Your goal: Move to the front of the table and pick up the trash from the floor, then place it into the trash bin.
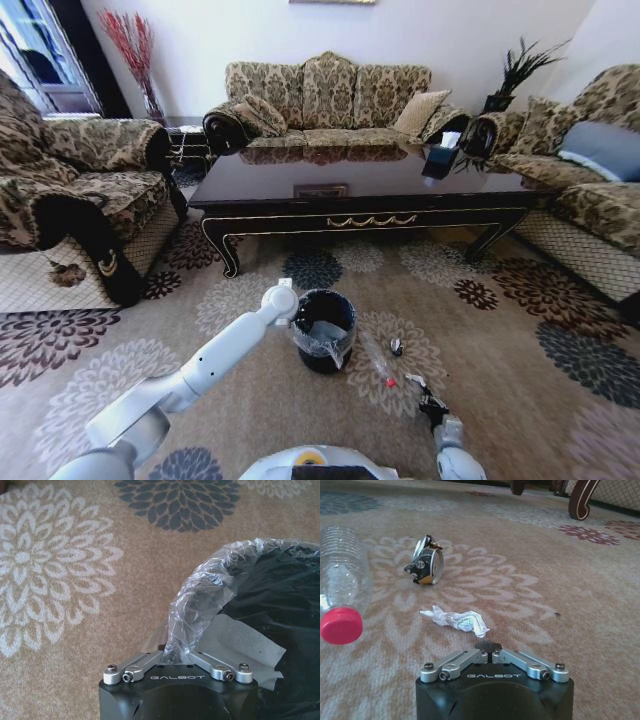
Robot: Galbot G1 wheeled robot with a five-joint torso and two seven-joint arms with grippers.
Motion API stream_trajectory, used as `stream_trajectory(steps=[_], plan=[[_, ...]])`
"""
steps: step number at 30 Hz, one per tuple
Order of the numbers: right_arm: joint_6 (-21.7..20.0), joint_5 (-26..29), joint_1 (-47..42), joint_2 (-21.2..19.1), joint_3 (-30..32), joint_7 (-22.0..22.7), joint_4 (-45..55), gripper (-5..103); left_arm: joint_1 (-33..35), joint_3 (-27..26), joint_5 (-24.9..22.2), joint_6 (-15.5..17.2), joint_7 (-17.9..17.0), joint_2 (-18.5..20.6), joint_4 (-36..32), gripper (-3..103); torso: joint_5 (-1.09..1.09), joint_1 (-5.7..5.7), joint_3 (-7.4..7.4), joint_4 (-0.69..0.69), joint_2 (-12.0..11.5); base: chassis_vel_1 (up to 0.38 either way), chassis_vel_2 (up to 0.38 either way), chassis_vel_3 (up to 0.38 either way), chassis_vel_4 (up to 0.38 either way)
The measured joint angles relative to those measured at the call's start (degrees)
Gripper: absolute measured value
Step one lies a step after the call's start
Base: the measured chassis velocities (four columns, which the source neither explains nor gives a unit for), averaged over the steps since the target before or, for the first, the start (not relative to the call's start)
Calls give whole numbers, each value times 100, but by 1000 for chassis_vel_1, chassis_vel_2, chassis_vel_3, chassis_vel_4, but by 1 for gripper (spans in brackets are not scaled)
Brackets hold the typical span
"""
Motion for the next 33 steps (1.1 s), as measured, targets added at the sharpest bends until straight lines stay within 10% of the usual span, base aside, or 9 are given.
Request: stream_trajectory(steps=[5, 33], plan=[[52, -190, -98, -1, 23, -16, 195, 1, 1, -11, 1, 0, 7, -2, -3, 0, 1, 0, 0, -1, 0, 0, 0, 0, 0], [187, -656, 577, -186, -164, -59, -396, 98, 108, -34, -3, 0, 61, -24, -12, 0, 1, 0, 0, 2, 0, 0, 0, 0, 0]])
